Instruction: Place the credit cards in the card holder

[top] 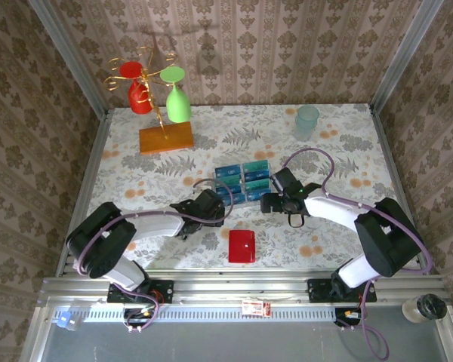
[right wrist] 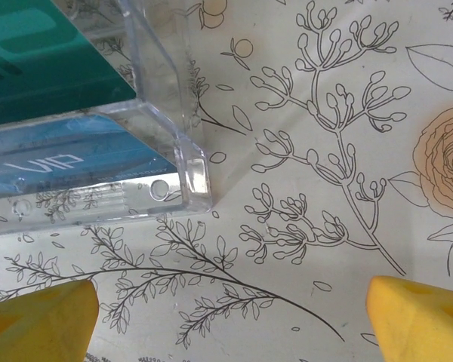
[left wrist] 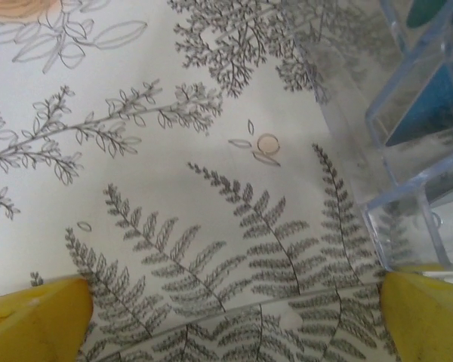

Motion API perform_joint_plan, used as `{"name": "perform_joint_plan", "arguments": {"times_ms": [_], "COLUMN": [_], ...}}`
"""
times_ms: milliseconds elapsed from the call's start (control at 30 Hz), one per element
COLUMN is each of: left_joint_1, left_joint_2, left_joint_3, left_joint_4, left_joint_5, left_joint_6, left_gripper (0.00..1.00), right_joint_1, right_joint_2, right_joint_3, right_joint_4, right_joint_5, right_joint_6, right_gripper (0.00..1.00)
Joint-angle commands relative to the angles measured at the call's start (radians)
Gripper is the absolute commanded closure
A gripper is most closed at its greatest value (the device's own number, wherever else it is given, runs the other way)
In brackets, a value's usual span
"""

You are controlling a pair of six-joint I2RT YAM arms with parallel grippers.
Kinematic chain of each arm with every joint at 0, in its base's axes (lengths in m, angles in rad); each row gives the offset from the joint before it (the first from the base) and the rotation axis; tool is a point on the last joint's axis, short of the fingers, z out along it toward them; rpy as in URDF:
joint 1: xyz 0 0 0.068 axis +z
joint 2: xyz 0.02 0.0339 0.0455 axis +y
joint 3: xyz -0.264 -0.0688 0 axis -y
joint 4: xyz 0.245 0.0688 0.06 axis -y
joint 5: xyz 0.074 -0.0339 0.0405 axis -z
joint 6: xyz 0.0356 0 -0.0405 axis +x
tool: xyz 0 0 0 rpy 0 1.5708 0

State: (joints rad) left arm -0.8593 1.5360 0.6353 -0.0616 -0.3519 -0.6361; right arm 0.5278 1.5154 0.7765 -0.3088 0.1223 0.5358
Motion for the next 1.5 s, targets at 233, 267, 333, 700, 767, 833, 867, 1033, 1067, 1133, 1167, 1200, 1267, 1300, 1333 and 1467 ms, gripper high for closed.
{"name": "perform_joint_plan", "arguments": {"times_ms": [233,267,333,700,767,833,867,1033,1067,1133,1167,1200,1267,1300,1333,1467], "left_joint_1": [0.088,0.092,0.100,0.106,0.105,0.105,0.103,0.100,0.100,0.087,0.073,0.059,0.024,0.010,-0.005,-0.060], "left_joint_2": [0.095,0.101,0.114,-0.076,-0.146,-0.215,-0.244,-0.393,-0.423,-0.476,-0.499,-0.510,-0.517,-0.509,-0.491,-0.401], "left_joint_3": [0.068,0.076,0.094,0.063,0.063,0.074,0.080,0.165,0.183,0.218,0.244,0.275,0.362,0.409,0.464,0.676], "left_joint_4": [0.046,0.046,0.052,-0.080,-0.160,-0.235,-0.260,-0.502,-0.543,-0.612,-0.656,-0.693,-0.808,-0.866,-0.925,-1.155], "left_joint_5": [-0.001,0.001,0.011,0.037,0.039,0.078,0.103,0.153,0.166,0.174,0.160,0.146,0.110,0.102,0.099,0.112], "left_joint_6": [0.042,0.048,0.057,0.002,-0.053,-0.084,-0.096,-0.359,-0.427,-0.538,-0.593,-0.634,-0.733,-0.772,-0.808,-0.942], "left_gripper": [0.00,0.00,0.00,0.00,0.00,0.00,0.00,0.00,0.00,0.00,0.00,0.00,0.00,0.00,0.00,0.00], "right_joint_1": [-0.026,-0.030,-0.039,-0.042,-0.039,-0.029,-0.021,0.052,0.070,0.103,0.127,0.149,0.200,0.220,0.245,0.354], "right_joint_2": [0.086,0.098,0.118,-0.045,-0.096,-0.154,-0.176,-0.305,-0.331,-0.373,-0.390,-0.407,-0.430,-0.435,-0.438,-0.425], "right_joint_3": [0.036,0.044,0.065,0.012,-0.017,-0.042,-0.055,-0.151,-0.171,-0.207,-0.221,-0.234,-0.264,-0.277,-0.291,-0.315], "right_joint_4": [0.025,0.024,0.022,-0.016,-0.025,-0.045,-0.046,-0.045,-0.038,-0.024,-0.026,-0.025,-0.010,0.002,0.016,0.055], "right_joint_5": [-0.032,-0.032,-0.034,-0.138,-0.169,-0.204,-0.226,-0.300,-0.311,-0.335,-0.333,-0.333,-0.329,-0.328,-0.323,-0.283], "right_joint_6": [0.014,0.012,0.008,0.021,0.060,0.111,0.128,0.277,0.316,0.379,0.418,0.446,0.518,0.551,0.585,0.687], "right_gripper": [0.08,0.08,0.07,0.08,0.07,0.06,0.06,0.14,0.18,0.25,0.29,0.33,0.43,0.45,0.49,0.55]}}
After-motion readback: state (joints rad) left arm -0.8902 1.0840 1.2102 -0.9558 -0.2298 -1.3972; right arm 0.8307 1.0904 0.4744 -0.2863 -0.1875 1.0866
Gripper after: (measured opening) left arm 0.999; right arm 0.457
